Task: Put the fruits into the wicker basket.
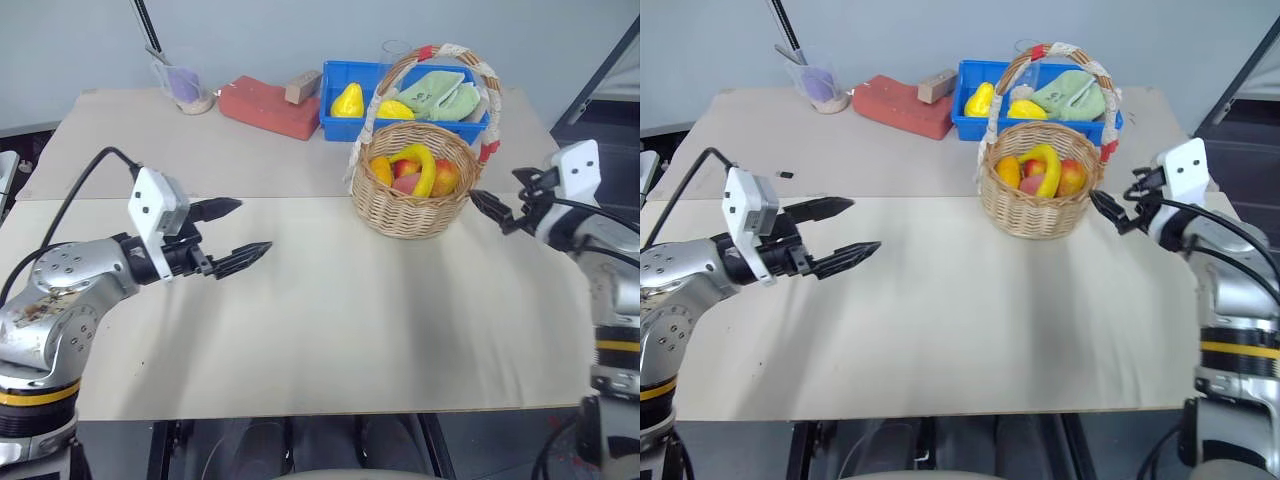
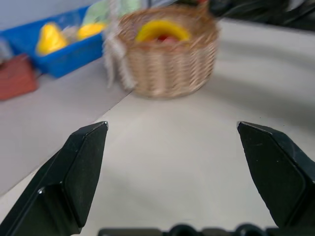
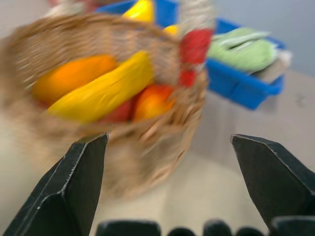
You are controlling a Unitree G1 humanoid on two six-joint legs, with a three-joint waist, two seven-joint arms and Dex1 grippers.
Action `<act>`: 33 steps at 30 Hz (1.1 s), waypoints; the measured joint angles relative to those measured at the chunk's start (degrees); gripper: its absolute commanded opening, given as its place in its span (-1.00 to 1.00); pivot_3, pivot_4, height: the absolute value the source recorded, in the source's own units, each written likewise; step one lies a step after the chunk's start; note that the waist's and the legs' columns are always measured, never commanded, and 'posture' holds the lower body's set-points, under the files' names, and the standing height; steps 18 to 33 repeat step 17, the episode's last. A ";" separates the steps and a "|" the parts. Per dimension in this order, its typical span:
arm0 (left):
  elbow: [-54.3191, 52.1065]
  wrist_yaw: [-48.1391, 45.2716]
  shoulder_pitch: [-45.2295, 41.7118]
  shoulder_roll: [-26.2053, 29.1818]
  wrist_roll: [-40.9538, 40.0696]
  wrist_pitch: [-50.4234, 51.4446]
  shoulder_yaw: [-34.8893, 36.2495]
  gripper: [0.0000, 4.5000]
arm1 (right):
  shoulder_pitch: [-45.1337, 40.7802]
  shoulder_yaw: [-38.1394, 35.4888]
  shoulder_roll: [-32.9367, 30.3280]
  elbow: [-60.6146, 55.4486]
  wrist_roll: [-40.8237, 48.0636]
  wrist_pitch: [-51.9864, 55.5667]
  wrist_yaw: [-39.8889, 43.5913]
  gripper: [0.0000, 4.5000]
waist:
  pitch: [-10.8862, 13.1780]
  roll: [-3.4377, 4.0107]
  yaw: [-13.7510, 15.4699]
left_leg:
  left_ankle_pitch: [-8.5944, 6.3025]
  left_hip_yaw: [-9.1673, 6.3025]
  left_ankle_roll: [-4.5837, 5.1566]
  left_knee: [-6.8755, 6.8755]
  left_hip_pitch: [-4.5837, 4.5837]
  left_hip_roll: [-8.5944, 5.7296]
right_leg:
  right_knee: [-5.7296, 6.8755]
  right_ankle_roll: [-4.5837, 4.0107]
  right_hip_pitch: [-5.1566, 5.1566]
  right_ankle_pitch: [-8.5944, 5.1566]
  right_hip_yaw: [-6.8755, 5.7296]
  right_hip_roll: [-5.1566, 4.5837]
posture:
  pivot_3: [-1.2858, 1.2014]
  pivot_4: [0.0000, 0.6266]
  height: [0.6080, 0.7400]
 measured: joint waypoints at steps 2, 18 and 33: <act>0.11 -0.08 5.86 2.99 3.30 -0.25 2.02 1.00 | 3.85 -0.11 -3.98 -3.69 2.25 0.28 6.17 0.99 | 0.00 0.00 -0.06 | -0.04 0.00 0.07 0.00 0.04 0.03 | -0.01 0.00 0.03 0.00 0.02 0.02 | 0.03 -0.52 1.00; 2.95 -3.56 19.18 3.83 9.50 -6.28 10.79 1.00 | 5.51 5.19 -10.48 -3.24 1.45 -2.53 21.09 0.99 | 0.00 0.00 0.63 | -0.06 0.15 0.09 0.03 0.08 0.05 | -0.36 0.00 0.05 0.00 0.01 -0.04 | 0.03 -0.52 1.00; 2.95 -3.56 19.18 3.83 9.50 -6.28 10.79 1.00 | 5.51 5.19 -10.48 -3.24 1.45 -2.53 21.09 0.99 | 0.00 0.00 0.63 | -0.06 0.15 0.09 0.03 0.08 0.05 | -0.36 0.00 0.05 0.00 0.01 -0.04 | 0.03 -0.52 1.00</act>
